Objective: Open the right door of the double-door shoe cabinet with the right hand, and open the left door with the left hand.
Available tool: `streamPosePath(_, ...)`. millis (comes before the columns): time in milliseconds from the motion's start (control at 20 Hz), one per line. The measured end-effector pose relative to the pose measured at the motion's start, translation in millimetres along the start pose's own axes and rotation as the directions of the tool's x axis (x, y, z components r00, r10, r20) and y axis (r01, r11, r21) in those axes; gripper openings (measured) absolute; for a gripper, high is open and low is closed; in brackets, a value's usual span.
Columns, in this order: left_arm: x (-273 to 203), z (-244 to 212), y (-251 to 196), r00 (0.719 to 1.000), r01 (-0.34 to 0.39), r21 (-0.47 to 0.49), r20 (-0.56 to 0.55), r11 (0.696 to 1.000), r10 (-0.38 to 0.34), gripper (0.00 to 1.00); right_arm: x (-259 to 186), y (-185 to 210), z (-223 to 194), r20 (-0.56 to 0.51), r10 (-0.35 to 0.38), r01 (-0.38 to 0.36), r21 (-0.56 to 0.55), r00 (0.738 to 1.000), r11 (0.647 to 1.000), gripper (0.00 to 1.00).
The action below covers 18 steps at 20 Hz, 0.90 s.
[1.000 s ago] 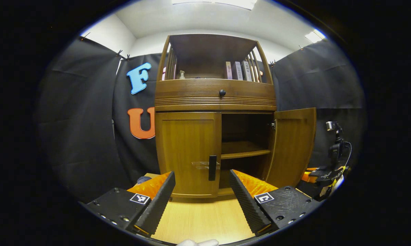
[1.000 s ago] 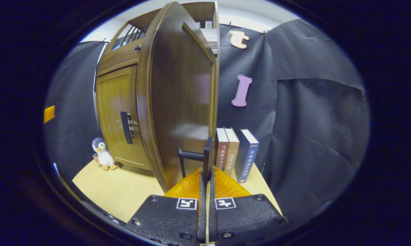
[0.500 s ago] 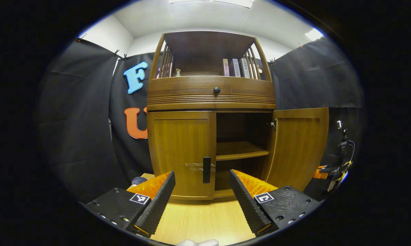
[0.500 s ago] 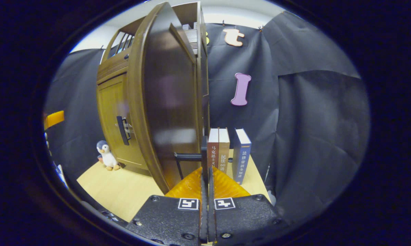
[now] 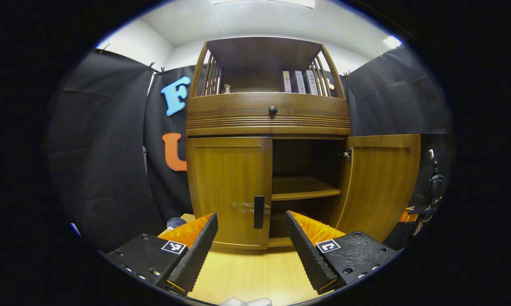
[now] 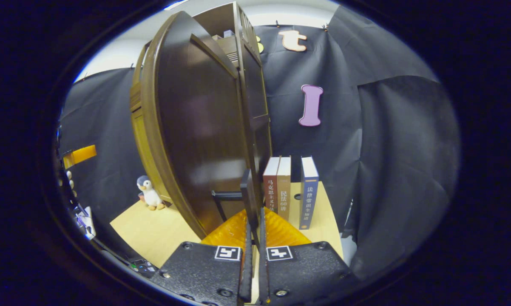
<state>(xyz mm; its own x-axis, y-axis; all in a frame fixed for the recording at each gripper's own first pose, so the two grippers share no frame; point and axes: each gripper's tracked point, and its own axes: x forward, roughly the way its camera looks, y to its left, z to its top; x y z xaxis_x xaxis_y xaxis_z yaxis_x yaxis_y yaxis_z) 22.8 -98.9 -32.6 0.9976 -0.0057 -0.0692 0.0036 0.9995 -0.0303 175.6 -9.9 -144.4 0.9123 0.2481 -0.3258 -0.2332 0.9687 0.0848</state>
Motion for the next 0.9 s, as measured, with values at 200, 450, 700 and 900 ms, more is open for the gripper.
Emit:
streamPosePath(200,2.2,0.2,0.1,1.000,0.002,0.001,-0.001,1.000,-0.002,0.95,-9.4,-6.9,6.6,0.016,-0.054,0.053,0.015,0.998,0.998,0.42)
streamPosePath(450,10.7,1.0,14.9,1.000,0.002,0.011,-0.006,1.000,-0.002,0.95,-34.2,-12.9,29.8,0.087,-0.170,0.171,-0.005,0.982,0.985,0.82)
streamPosePath(700,20.6,2.8,38.3,1.000,-0.004,0.040,0.000,0.999,0.004,0.95,-54.9,-15.7,56.1,0.218,-0.340,0.357,-0.040,0.915,0.933,0.99)
streamPosePath(900,30.6,-4.3,46.7,0.999,0.032,0.047,-0.007,0.998,-0.032,0.95,-63.9,32.7,65.9,0.288,-0.391,0.410,-0.005,0.874,0.912,0.99)
